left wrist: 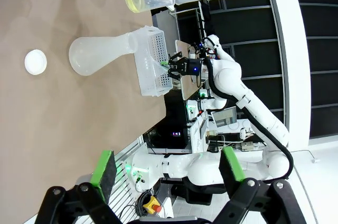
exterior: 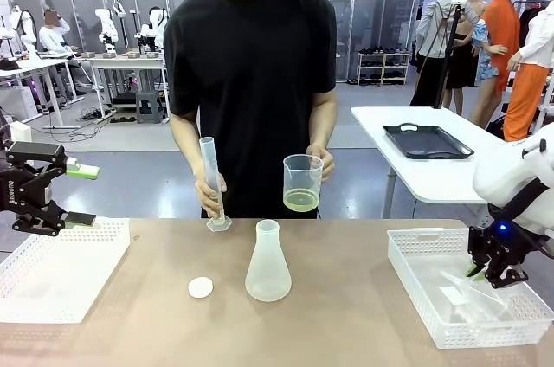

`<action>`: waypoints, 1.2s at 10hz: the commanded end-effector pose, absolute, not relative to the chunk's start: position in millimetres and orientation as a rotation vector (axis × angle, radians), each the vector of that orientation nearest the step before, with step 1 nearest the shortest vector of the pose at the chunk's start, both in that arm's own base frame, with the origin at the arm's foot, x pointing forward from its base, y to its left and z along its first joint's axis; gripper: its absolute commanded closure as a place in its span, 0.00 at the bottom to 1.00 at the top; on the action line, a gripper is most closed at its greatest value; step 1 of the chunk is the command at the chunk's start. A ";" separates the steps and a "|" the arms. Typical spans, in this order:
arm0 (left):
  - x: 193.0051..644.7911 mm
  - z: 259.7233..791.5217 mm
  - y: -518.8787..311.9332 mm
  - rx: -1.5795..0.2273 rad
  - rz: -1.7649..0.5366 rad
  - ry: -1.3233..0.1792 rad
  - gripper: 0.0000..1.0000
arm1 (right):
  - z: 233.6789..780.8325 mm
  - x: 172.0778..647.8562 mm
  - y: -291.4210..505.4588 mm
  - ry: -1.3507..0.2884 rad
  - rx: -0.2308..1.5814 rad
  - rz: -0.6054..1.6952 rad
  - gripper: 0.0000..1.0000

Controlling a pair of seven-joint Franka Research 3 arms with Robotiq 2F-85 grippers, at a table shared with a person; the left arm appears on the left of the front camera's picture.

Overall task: Prepare the solutions needed for the experiment.
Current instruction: Pick up the Plastic Funnel and insert it into the Big flask.

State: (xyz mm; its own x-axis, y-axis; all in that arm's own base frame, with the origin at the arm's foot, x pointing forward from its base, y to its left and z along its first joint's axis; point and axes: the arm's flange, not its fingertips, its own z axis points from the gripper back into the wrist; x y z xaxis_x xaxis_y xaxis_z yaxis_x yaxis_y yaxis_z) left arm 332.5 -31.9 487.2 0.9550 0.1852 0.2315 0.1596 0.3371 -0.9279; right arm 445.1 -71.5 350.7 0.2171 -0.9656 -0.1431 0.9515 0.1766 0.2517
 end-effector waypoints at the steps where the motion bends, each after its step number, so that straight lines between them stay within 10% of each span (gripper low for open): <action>1: 334.3 488.3 -33.7 -1.254 0.014 -0.323 0.00 | 351.8 442.3 -67.0 -0.055 0.269 -1.404 1.00; 12: 334.3 488.3 -33.7 -1.254 0.014 -0.323 0.00 | 502.2 409.8 -27.0 -0.313 0.248 -1.057 1.00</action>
State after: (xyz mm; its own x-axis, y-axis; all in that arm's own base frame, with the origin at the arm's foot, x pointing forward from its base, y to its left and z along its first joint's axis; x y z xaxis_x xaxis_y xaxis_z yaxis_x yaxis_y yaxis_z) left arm 332.6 -31.9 487.1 0.9551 0.1852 0.2313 0.1593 0.3373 -0.9278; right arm 414.1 -34.7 490.1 0.4060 -0.9097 0.0875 0.8433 0.4099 0.3475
